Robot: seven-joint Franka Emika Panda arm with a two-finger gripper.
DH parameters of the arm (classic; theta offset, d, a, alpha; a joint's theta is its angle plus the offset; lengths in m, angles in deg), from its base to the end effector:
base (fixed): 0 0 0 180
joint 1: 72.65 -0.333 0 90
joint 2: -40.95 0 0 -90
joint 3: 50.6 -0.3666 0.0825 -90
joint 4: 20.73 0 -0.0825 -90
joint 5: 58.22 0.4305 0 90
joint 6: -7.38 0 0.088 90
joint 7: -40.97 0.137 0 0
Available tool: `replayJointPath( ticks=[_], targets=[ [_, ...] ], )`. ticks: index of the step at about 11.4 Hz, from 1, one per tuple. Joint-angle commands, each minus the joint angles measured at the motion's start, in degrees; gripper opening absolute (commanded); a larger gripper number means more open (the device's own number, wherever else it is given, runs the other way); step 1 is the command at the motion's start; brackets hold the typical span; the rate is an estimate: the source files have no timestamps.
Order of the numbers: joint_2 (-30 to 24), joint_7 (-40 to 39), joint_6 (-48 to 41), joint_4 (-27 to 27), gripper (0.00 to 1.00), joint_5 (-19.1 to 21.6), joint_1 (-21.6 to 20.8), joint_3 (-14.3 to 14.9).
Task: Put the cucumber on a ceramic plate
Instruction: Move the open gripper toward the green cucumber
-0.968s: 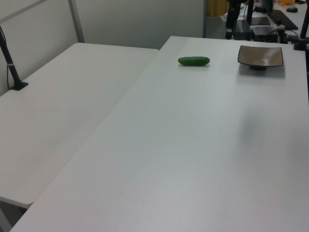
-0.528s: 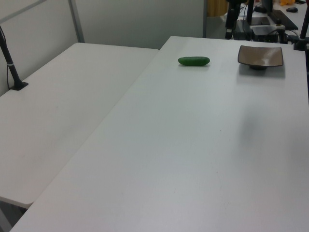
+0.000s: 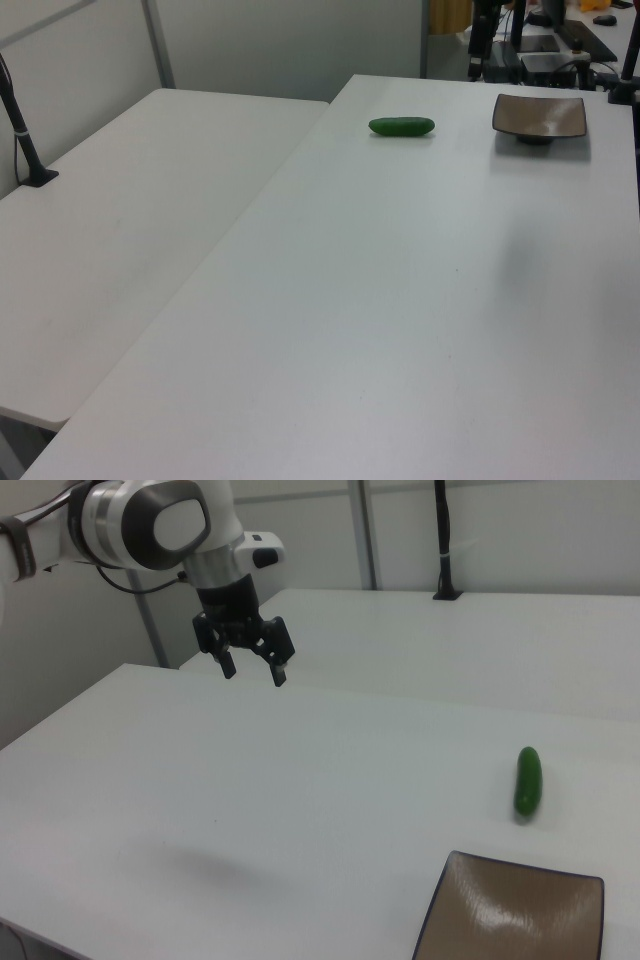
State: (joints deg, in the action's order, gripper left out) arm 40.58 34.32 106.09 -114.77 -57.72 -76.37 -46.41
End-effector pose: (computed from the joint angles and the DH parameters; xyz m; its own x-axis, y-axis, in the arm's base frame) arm 0.6147 -0.0041 0.6262 0.9904 0.1063 0.0883 0.1067 -0.9943 0.0011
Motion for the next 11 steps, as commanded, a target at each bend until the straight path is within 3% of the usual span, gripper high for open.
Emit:
replayJointPath(
  ticks=[1, 3, 7, 11],
  targets=[
    [1.33, -3.71, 1.05, 2.35, 1.00, 0.38, 3.09, -0.06],
    [5.44, -6.44, 1.40, 4.99, 1.00, 0.38, 4.76, -0.06],
    [15.37, -8.38, 2.27, 15.97, 1.00, -0.67, 7.92, 0.03],
    [20.66, -9.69, 18.06, 16.43, 1.00, -0.50, 13.02, 0.12]
  ],
)
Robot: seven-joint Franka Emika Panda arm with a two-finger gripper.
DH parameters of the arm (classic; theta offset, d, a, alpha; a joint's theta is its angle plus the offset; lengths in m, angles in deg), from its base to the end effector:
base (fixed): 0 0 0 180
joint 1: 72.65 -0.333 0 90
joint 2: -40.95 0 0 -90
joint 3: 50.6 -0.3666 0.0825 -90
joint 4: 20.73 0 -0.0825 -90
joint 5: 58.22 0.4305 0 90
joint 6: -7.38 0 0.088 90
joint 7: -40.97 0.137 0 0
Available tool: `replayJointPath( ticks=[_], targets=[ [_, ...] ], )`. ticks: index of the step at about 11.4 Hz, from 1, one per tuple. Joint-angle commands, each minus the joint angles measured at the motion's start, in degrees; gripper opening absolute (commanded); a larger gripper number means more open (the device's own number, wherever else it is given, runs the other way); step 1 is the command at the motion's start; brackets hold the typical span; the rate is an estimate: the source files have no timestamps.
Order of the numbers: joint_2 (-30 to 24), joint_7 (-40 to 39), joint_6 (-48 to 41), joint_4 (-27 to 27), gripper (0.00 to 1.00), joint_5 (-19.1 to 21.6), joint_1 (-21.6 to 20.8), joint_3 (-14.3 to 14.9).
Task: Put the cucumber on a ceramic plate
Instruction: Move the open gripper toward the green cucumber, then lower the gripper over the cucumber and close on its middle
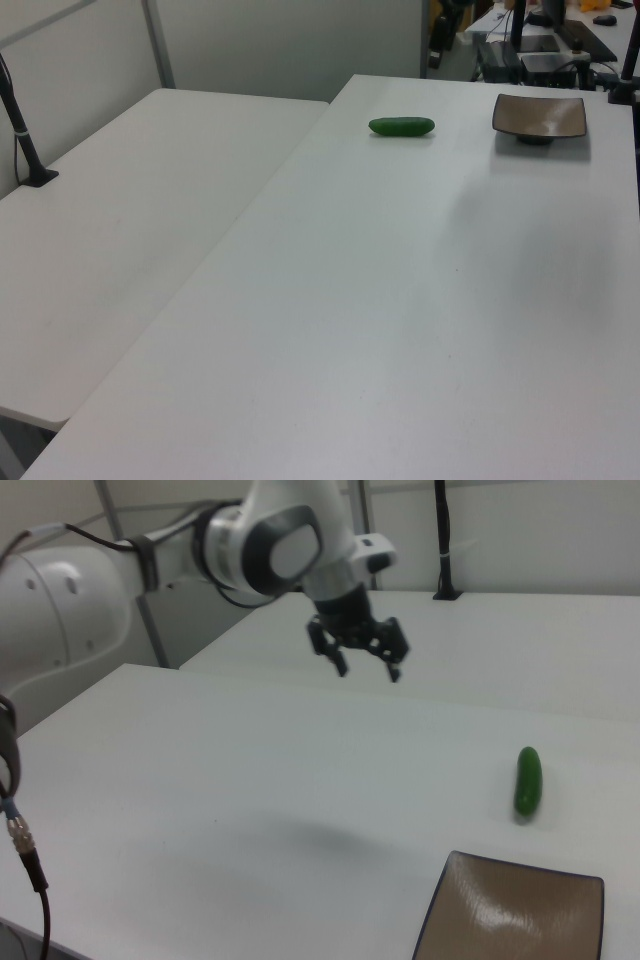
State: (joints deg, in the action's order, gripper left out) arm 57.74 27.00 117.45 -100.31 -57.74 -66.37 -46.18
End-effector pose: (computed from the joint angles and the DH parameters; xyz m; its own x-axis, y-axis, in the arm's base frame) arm 0.7284 -0.1287 0.5826 0.9715 0.0676 0.2272 0.0528 -0.9961 0.0709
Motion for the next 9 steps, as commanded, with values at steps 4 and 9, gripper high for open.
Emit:
replayJointPath(
  ticks=[4, 9],
  targets=[
    [10.00, -3.34, 23.40, 1.97, 1.00, -0.13, 6.98, -0.11],
    [19.48, -5.10, 39.15, 3.63, 1.00, 0.05, 10.93, -0.29]
  ],
)
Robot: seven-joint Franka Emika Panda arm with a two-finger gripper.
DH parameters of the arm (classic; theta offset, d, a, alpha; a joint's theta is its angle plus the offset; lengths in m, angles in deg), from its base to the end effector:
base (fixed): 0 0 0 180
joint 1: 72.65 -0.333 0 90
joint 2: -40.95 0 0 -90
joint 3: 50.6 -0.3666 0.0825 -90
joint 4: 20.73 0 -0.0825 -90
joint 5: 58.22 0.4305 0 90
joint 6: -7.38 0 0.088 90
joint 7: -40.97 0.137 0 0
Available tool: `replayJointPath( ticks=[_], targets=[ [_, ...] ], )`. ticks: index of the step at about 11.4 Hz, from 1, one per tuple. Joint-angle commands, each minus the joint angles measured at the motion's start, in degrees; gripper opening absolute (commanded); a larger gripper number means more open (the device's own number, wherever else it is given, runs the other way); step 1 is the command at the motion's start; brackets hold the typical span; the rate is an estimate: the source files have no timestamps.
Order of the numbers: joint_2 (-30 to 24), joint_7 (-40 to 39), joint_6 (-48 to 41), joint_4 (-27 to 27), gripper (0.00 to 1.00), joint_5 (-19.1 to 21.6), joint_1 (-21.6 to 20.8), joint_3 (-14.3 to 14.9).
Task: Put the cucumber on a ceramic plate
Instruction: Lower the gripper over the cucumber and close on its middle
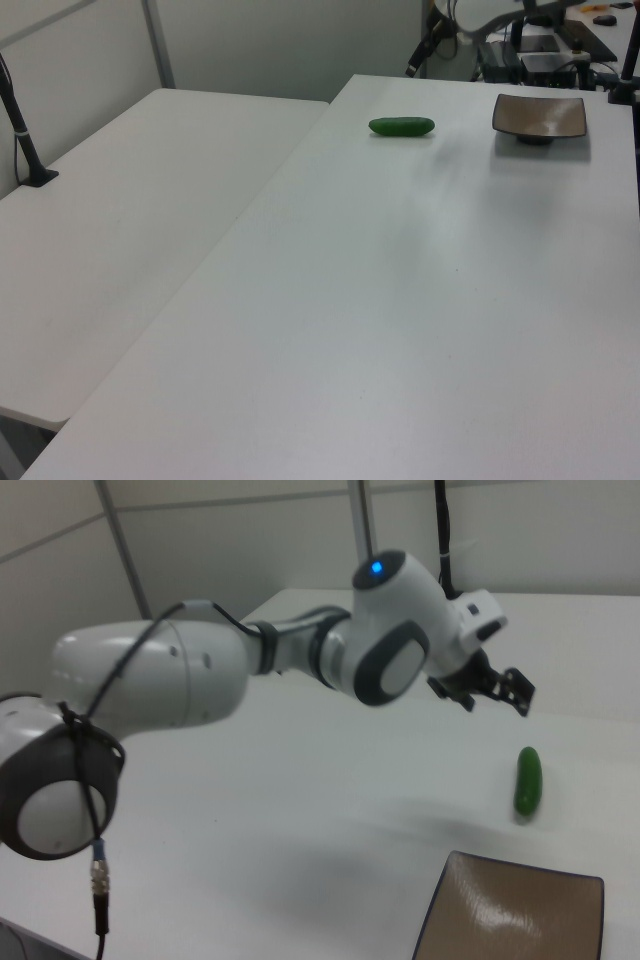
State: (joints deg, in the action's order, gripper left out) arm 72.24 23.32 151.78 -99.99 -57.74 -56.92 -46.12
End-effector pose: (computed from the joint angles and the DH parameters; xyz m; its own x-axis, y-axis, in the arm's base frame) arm 0.7954 -0.2768 0.4658 0.8524 0.0348 0.5218 -0.0828 -0.9762 0.2004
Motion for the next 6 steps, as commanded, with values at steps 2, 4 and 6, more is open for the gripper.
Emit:
replayJointPath(
  ticks=[2, 4, 6],
  targets=[
    [9.46, -2.55, 8.42, 5.42, 1.00, 0.05, 2.63, -0.96],
    [11.59, -2.65, 11.86, 5.34, 1.00, 0.05, 3.25, -1.31],
    [13.61, -2.74, 12.83, 5.43, 1.00, 0.05, 3.51, -2.45]
  ],
)
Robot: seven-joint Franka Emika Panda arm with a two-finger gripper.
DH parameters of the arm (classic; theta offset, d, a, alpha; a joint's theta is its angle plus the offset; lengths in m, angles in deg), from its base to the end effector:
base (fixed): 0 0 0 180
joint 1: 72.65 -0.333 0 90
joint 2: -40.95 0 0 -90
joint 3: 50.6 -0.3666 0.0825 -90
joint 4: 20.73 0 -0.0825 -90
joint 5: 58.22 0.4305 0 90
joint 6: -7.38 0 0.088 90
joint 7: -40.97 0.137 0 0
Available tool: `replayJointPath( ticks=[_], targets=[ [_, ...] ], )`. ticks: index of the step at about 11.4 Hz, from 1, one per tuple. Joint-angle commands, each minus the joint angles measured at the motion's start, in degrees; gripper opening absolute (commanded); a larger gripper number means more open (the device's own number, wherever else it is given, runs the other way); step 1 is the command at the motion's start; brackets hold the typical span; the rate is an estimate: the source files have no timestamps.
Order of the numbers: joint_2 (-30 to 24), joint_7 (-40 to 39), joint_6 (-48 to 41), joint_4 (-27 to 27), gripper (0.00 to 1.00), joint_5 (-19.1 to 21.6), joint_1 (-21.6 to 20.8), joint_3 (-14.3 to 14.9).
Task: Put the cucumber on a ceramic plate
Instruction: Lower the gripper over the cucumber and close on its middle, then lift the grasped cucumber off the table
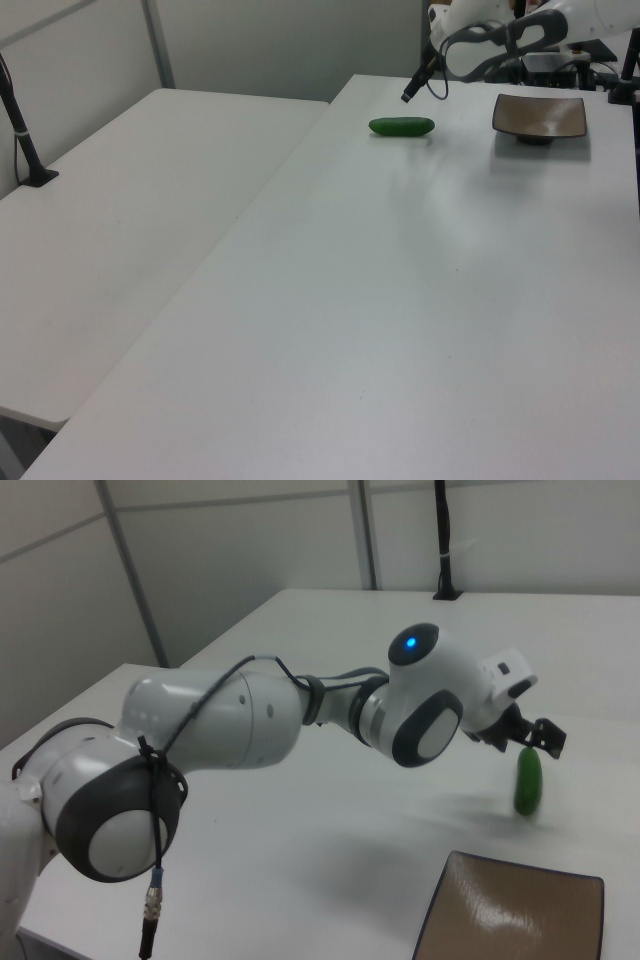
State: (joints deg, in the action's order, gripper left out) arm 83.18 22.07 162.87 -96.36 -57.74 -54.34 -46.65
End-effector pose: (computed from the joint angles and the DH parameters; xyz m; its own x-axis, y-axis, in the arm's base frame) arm 0.8207 -0.3174 0.3670 0.8233 0.0483 0.5656 -0.1046 -0.9664 0.2348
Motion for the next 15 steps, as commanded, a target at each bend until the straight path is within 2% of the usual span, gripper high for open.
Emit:
replayJointPath(
  ticks=[1, 6, 10, 12, 13, 14, 15],
  targets=[
    [3.64, -1.40, 2.79, 1.80, 1.00, 0.04, 1.20, -2.01],
    [8.30, -1.58, 6.22, 2.68, 1.00, -0.04, 1.47, -2.45],
    [9.62, -1.49, 8.16, 2.77, 1.00, -0.57, 2.34, -3.86],
    [9.71, -1.49, 8.16, 2.68, 0.86, -0.57, 2.43, -3.86],
    [9.71, -1.49, 8.16, 2.68, 0.76, -0.57, 2.43, -3.86],
    [9.71, -1.58, 8.16, 2.68, 0.65, -0.57, 2.43, -3.86],
    [9.71, -1.58, 8.16, 2.68, 0.50, -0.57, 2.43, -3.86]
  ],
)
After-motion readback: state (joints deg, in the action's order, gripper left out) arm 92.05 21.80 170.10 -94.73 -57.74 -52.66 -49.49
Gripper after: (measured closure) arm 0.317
